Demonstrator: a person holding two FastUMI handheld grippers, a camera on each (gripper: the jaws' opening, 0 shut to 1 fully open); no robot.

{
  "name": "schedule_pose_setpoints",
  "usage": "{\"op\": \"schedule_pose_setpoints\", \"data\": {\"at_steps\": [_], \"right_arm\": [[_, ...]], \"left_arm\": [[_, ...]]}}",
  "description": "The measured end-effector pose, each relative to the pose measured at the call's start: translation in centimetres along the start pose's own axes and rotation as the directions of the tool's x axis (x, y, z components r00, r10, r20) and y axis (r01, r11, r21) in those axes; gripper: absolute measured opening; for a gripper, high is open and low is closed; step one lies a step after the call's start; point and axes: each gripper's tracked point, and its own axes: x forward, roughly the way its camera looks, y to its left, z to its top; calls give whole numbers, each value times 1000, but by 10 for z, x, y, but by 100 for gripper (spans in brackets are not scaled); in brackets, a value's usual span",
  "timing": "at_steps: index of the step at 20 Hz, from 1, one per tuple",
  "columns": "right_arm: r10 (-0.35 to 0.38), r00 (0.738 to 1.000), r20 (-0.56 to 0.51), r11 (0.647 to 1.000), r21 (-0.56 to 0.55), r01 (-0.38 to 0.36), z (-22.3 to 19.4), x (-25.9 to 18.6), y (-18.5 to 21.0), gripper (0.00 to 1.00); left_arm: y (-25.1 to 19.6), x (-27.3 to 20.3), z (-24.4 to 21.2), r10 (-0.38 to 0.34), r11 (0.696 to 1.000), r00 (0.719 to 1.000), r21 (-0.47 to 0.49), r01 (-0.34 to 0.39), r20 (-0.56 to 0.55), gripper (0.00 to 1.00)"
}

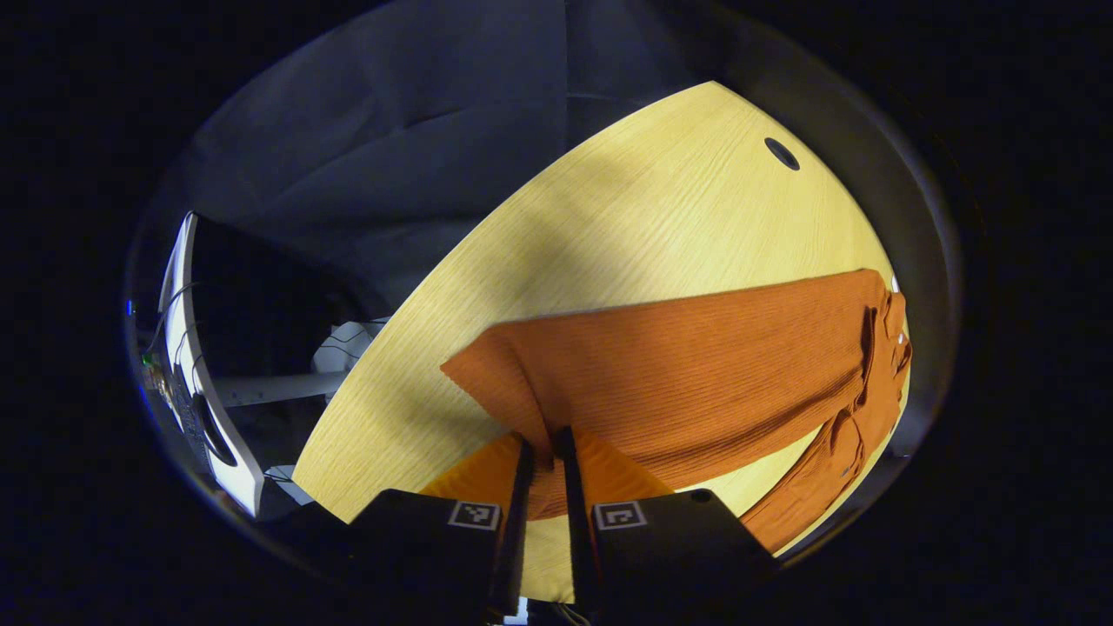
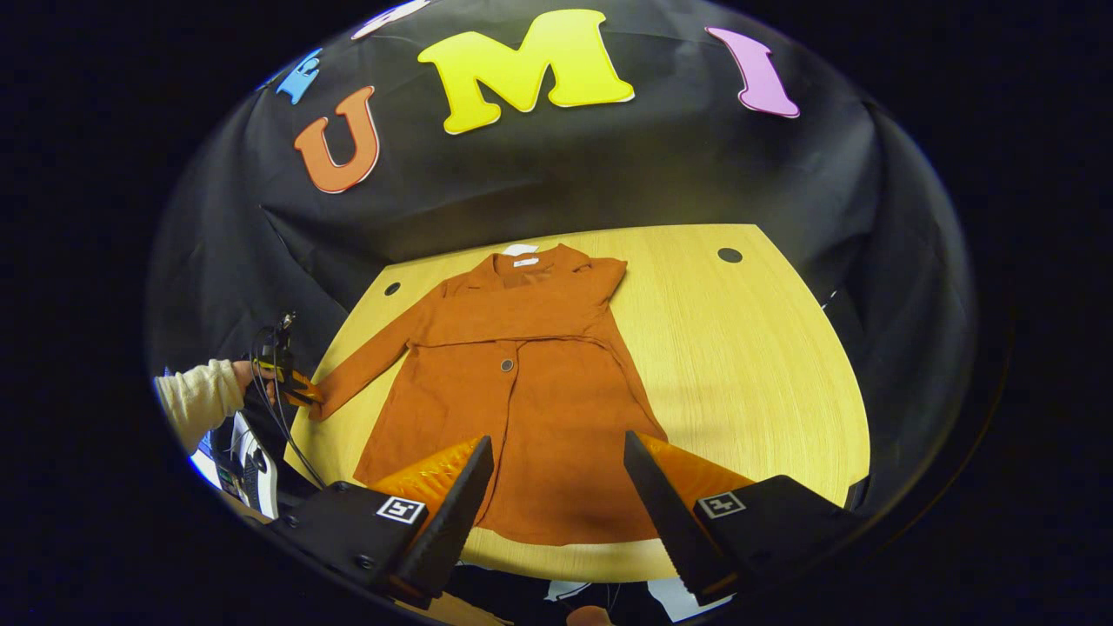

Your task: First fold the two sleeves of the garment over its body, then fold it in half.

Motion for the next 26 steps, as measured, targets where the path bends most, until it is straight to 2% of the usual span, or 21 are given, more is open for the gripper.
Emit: {"op": "schedule_pose_setpoints", "data": {"at_steps": [1,3,6,9,14,16,18,20,23,26], "right_arm": [[4,1000,-1,1000,6,-4,0,0,-1,97],[7,1000,-1,1000,14,-7,1,2,-5,97],[5,1000,-1,1000,18,-5,3,2,-12,97],[11,1000,-2,1000,13,-11,2,0,-15,98],[28,1000,-7,999,23,-27,2,7,-22,97],[36,999,-7,999,36,-36,3,9,-25,97],[48,999,-10,997,59,-47,4,12,-27,97],[53,999,-13,996,73,-52,5,14,-33,97],[74,997,-8,991,111,-72,8,9,-42,97],[64,998,-21,992,112,-62,7,7,-63,97]], "left_arm": [[1,-2,0,-12,1000,1000,-17,12,5,17],[2,1,0,-30,999,999,-18,30,18,7],[0,-2,-1,-40,999,999,-8,40,28,6],[-11,-19,17,-39,998,992,61,32,117,3],[-82,-65,46,-121,972,967,224,70,223,3],[-120,-84,46,-160,950,956,302,81,247,3],[-174,-95,42,-236,918,938,377,128,256,3],[-236,-107,29,-299,868,924,469,161,238,3],[-325,-116,6,-354,788,914,590,176,199,3],[-407,-114,-19,-385,744,912,633,214,144,3]]}}
